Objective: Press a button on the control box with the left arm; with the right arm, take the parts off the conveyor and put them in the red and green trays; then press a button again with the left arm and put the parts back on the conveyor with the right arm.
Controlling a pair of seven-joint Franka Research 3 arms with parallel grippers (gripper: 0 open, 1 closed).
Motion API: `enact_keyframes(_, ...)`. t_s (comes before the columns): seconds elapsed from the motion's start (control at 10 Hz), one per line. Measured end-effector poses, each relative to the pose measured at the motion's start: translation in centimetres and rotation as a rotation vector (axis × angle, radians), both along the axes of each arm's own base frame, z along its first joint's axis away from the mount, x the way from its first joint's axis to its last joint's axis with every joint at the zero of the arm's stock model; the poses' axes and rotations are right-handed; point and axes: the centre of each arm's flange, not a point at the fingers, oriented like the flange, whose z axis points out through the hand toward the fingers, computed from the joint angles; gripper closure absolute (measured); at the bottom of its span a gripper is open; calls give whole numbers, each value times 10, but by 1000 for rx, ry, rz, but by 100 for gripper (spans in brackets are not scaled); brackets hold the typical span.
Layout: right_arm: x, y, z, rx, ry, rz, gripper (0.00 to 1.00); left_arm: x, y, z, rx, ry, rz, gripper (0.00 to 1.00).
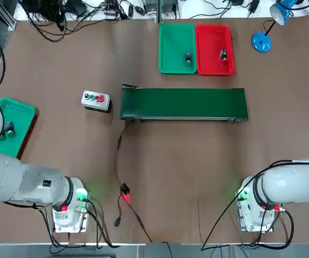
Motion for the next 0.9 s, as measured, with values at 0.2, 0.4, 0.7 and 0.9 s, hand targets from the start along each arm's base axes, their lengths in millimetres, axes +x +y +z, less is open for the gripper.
enact_keyframes(0.2,0,1,1,0,-2,2,1,-19,-10,-36,5,8,-20,99)
enact_keyframes(0.4,0,1,1,0,-3,4,1,-39,-9,-80,7,6,-23,99)
enact_keyframes(0.7,0,2,1,0,-3,5,1,-68,-11,-158,12,21,-35,99)
enact_keyframes(0.9,0,2,2,0,-4,6,1,-82,-17,-195,16,26,-51,99)
